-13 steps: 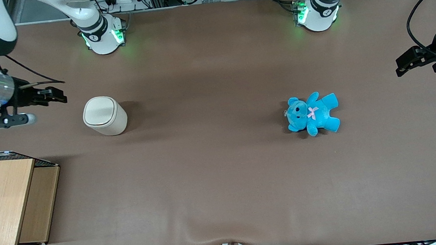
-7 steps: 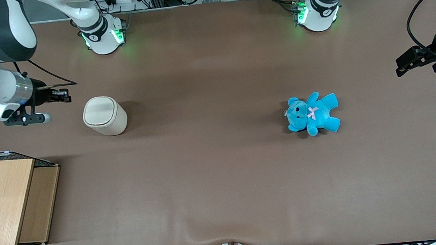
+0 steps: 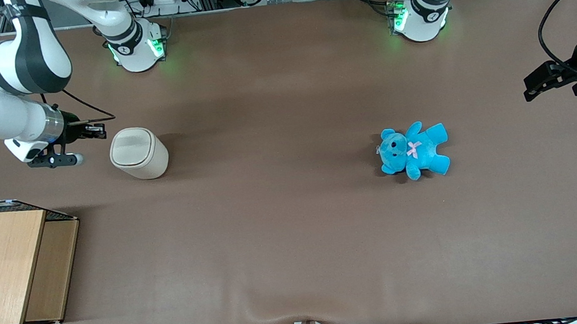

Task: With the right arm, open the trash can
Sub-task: 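Lower the right gripper onto the lid edge of the trash can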

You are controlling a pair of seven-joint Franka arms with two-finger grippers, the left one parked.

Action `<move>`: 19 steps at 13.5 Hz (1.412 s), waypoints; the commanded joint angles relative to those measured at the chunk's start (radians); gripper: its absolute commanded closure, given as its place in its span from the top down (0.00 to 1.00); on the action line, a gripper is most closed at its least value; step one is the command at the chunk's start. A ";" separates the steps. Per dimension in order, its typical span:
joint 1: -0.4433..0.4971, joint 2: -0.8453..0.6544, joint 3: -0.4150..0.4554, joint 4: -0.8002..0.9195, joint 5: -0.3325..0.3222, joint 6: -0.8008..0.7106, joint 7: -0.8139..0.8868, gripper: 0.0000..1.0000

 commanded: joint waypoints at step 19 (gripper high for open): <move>-0.015 0.063 0.004 -0.170 0.011 0.262 0.006 0.00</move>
